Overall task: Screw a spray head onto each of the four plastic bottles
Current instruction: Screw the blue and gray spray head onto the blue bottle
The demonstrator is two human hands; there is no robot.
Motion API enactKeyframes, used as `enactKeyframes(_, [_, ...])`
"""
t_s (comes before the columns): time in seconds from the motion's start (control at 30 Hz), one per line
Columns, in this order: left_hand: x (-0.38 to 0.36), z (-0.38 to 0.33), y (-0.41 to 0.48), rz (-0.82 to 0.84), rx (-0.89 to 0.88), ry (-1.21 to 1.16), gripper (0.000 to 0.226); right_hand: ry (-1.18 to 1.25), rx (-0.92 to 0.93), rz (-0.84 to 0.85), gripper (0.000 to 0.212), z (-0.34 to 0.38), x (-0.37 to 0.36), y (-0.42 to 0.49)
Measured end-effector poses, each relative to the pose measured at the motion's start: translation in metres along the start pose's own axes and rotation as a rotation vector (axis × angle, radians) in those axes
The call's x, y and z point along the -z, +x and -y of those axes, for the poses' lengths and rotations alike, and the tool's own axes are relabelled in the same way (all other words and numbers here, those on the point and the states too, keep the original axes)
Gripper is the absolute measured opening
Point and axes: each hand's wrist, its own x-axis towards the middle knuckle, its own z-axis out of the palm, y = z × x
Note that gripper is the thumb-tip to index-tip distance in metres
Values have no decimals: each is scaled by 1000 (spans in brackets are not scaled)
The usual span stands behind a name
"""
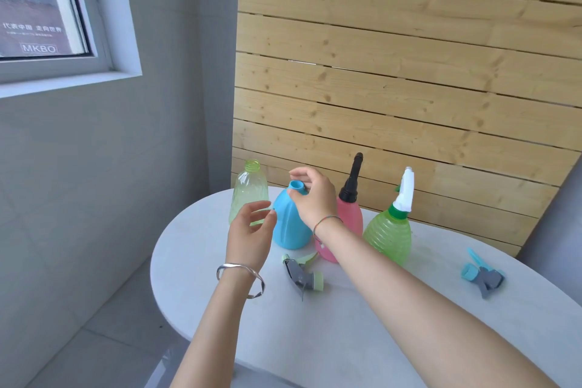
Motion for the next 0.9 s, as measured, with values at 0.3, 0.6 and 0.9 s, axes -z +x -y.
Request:
enactKeyframes(0.3, [-5,-13,-14,50,-293,94,68,172,282,-80,25,38,50,-44])
enactKeyframes(0.6, [-52,-15,-60,489,-302,235,70,297,189,-82,24,11,132,-95])
enactKeyframes(0.9, [-99,6,-88,463,-255,165,72,37,18,-488,14,-90,219,-88])
